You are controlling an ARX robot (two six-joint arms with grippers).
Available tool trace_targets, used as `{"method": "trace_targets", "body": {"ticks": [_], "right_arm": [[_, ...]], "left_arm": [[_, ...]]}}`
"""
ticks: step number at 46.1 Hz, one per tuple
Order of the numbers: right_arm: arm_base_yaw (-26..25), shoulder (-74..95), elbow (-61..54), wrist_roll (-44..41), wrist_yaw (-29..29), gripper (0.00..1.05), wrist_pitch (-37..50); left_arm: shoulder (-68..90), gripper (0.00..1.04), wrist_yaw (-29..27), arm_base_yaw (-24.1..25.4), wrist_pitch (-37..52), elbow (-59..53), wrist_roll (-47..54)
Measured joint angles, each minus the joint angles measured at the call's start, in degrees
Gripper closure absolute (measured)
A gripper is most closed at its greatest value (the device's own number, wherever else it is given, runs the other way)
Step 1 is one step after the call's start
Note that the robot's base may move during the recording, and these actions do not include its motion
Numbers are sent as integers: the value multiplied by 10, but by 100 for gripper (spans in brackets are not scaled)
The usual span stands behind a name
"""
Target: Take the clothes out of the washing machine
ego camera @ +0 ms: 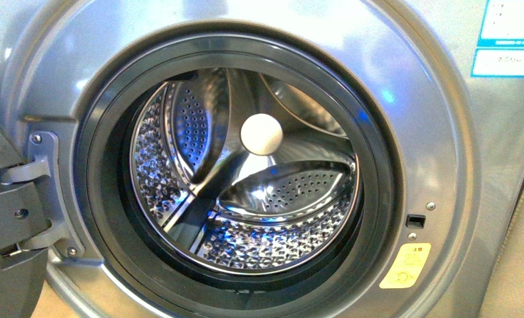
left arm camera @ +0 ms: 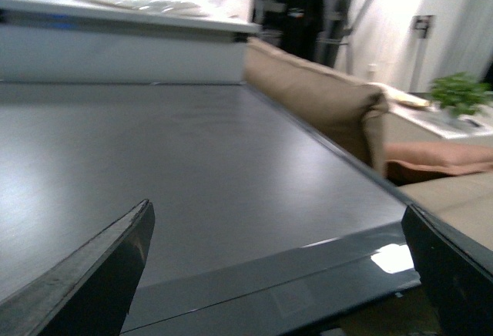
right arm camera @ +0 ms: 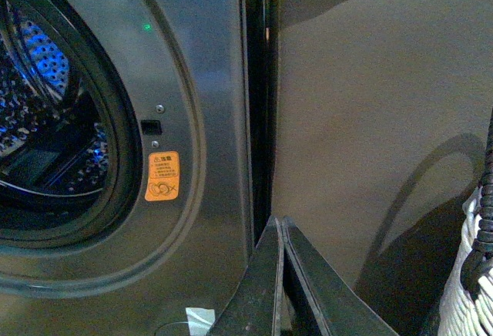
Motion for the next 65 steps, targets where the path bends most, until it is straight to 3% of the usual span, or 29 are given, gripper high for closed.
{"method": "trace_targets", "body": {"ticks": [3, 7, 9, 12, 19, 22, 33, 44, 55, 59, 65], "right_arm": [[0, -1, 0, 0, 0, 102, 0], [0, -1, 0, 0, 0, 102, 0], [0, -1, 0, 0, 0, 102, 0], [0, -1, 0, 0, -1, 102, 0], [0, -1, 0, 0, 0, 102, 0], [0, -1, 0, 0, -1, 102, 0], [0, -1, 0, 0, 0, 102, 0], [0, -1, 0, 0, -2, 102, 0], [0, -1, 0, 0, -2, 102, 0], [0, -1, 0, 0, -2, 102, 0], [0, -1, 0, 0, -1, 102, 0]], "left_arm": [[8, 7, -120, 19, -63, 37, -1], [10, 7, -217, 45, -101, 83, -15], [-13, 12, -205, 66, -116, 65, -5], [-104, 23, -163, 89, -52, -80, 10], [-399, 55, -116, 122, 191, -574, 27], [-469, 66, -110, 132, 247, -714, 30], [-602, 102, -67, 167, 362, -1042, 34], [-676, 101, -26, 217, 435, -1241, 35], [-750, 101, 7, 245, 474, -1330, 35], [-764, 101, 53, 282, 476, -1358, 35], [-786, 101, 61, 301, 482, -1389, 35]]}}
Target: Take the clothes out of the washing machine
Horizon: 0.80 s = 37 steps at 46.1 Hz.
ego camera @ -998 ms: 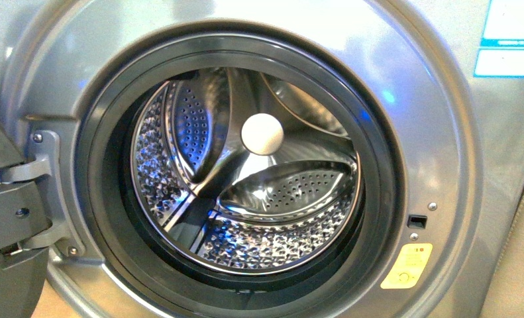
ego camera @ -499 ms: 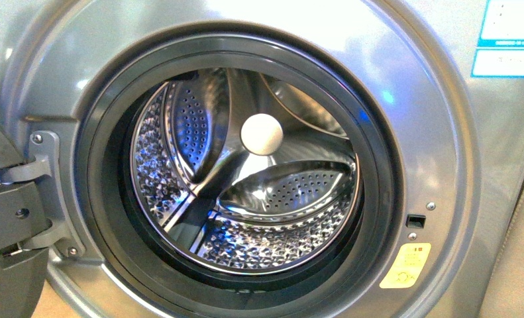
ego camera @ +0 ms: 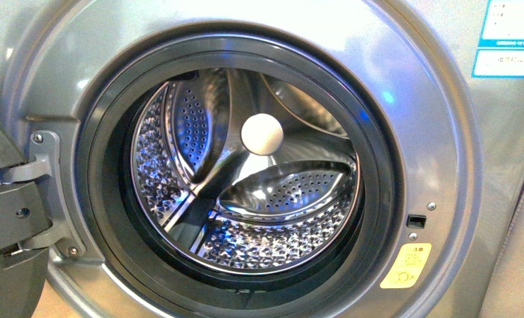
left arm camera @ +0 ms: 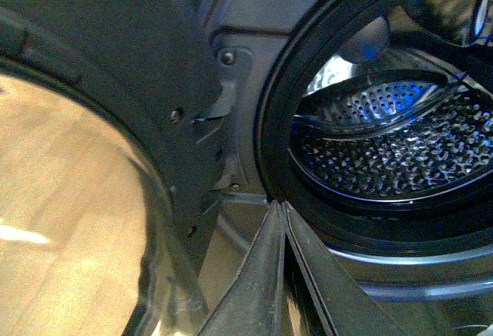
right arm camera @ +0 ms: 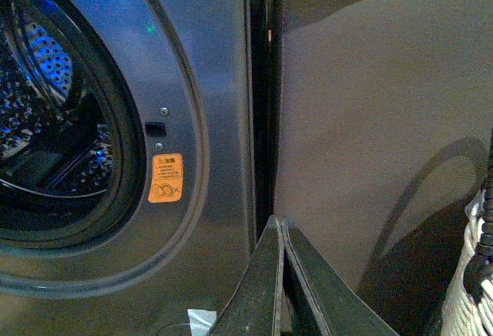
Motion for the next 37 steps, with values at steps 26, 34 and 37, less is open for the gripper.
{"method": "trace_targets", "body": {"ticks": [26, 34, 37], "right_arm": [[0, 0, 0, 0, -1, 102, 0], [0, 0, 0, 0, -1, 102, 0], [0, 0, 0, 0, -1, 102, 0]], "left_arm": [[-103, 101, 3, 3, -12, -83, 0], [-126, 101, 3, 3, -24, -94, 0], [-135, 101, 3, 3, -30, -98, 0]]}}
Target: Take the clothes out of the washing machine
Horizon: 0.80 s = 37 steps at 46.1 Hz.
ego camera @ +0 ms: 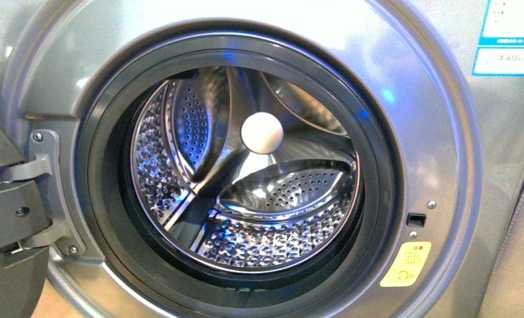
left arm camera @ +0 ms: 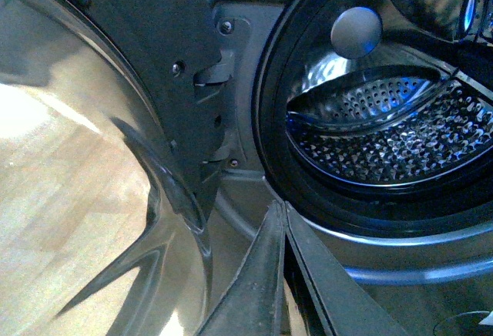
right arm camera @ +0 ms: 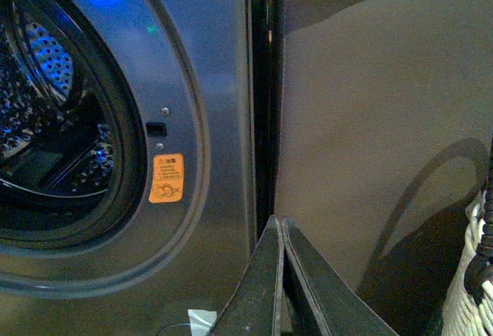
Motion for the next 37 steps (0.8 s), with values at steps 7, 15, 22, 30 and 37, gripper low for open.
{"method": "trace_targets", "body": {"ticks": [7, 15, 22, 30, 37], "right_arm": [[0, 0, 0, 0, 0, 102, 0], [0, 0, 0, 0, 0, 102, 0], [0, 0, 0, 0, 0, 102, 0], [0, 0, 0, 0, 0, 102, 0], [0, 0, 0, 0, 0, 102, 0]], "left_arm": [[-23, 101, 0, 0, -7, -12, 0], [-107, 101, 0, 0, -96, -23, 0], [-130, 101, 0, 0, -103, -23, 0], [-130, 101, 0, 0, -104, -23, 0], [-130, 101, 0, 0, -104, -23, 0]]}}
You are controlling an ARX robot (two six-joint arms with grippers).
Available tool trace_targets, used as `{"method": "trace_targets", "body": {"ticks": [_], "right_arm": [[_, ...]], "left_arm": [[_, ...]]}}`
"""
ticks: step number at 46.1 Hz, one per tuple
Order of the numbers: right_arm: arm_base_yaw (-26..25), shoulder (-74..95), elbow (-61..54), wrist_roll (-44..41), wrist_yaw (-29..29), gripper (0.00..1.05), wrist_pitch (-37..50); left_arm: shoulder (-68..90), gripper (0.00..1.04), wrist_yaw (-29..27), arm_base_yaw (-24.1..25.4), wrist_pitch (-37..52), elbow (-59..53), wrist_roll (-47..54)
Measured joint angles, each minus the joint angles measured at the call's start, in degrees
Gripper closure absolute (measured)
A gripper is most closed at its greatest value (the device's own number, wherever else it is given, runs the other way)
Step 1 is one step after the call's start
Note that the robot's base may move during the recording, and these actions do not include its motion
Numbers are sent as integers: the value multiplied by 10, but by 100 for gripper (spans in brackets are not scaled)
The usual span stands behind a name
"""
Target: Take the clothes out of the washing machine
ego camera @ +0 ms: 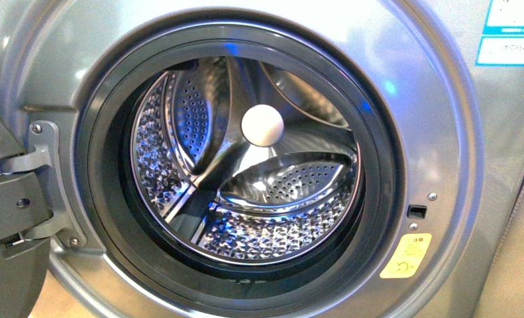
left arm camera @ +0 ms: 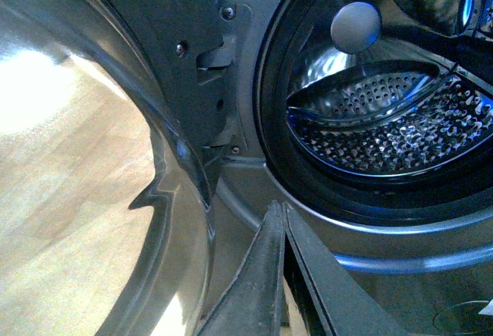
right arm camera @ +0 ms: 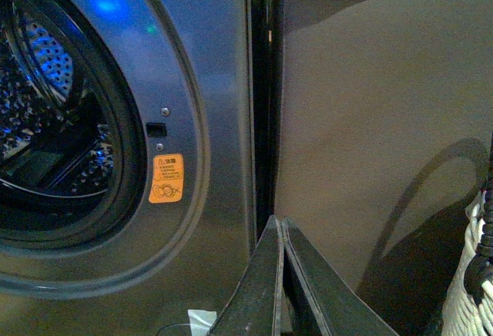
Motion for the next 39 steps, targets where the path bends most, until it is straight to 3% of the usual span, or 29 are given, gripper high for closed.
{"method": "trace_targets", "body": {"ticks": [4, 15, 19, 27, 29, 39], "right_arm": [[0, 0, 0, -1, 0, 99, 0], [0, 0, 0, -1, 0, 62, 0], [0, 0, 0, -1, 0, 48, 0], [0, 0, 0, -1, 0, 11, 0], [0, 0, 0, 0, 0, 6, 0], [0, 0, 0, 0, 0, 8, 0]], "left_arm": [[0, 93, 0, 0, 0, 0, 0], [0, 55, 0, 0, 0, 0, 0], [0, 43, 0, 0, 0, 0, 0], [0, 6, 0, 0, 0, 0, 0], [0, 6, 0, 0, 0, 0, 0], [0, 7, 0, 0, 0, 0, 0]]}}
